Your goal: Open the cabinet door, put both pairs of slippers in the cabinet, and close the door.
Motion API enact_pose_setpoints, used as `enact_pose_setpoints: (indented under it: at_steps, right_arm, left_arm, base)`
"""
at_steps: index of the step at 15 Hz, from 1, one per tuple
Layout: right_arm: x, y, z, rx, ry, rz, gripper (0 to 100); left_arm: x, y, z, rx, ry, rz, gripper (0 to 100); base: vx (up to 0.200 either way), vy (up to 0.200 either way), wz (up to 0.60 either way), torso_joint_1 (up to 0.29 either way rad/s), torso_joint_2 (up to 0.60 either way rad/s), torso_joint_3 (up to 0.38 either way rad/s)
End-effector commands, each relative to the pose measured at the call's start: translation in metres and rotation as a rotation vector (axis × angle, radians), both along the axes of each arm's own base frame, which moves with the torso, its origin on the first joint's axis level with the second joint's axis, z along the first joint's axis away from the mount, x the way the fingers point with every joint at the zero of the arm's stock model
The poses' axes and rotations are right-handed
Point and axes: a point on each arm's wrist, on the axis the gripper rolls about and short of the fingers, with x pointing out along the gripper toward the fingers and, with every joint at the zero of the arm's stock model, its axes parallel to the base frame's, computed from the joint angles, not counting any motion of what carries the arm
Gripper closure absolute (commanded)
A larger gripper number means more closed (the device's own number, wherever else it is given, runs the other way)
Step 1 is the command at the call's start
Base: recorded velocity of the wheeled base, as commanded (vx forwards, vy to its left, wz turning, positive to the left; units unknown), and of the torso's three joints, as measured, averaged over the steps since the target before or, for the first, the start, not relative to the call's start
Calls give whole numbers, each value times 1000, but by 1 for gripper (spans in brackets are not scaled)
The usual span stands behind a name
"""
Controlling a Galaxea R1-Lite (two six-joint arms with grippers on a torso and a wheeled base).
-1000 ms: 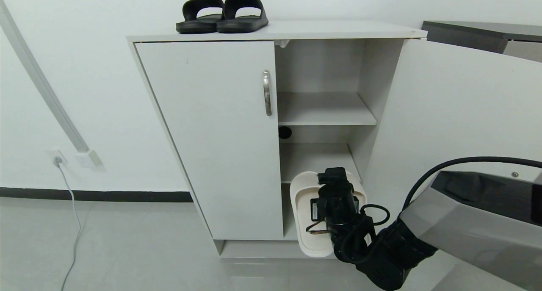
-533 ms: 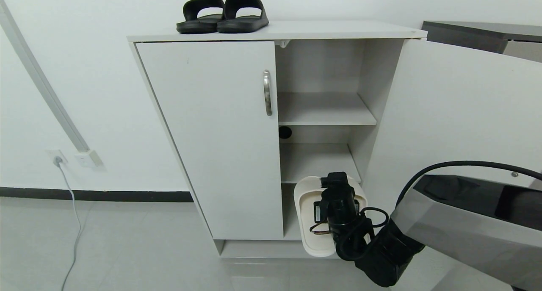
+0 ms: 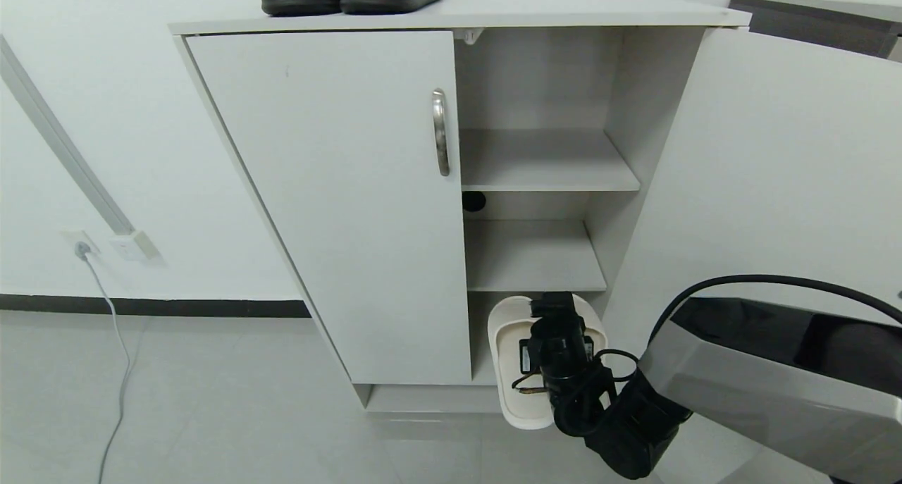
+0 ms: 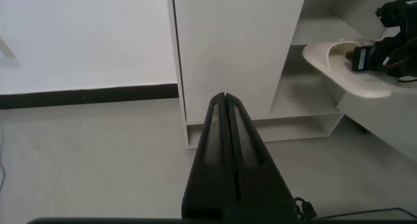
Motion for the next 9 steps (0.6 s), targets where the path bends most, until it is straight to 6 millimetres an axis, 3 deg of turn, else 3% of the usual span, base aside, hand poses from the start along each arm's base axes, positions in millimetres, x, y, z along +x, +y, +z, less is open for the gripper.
enact_pose_setpoints:
  at_steps: [1, 4, 9]
  right_arm:
    - [1, 1, 4, 19, -62, -3, 100]
    - [5, -2, 2, 5, -221, 7, 100]
    - [9, -5, -6, -20, -235, 1, 100]
  left_arm:
    - [0, 0, 0, -1, 1, 2, 100]
    - [0, 0, 0, -1, 1, 4, 100]
    - [0, 0, 0, -2, 0, 5, 100]
  base:
    - [0, 0, 0, 2, 2, -188]
    - [0, 0, 0, 2, 2, -37]
    - [0, 0, 0, 0, 0, 0]
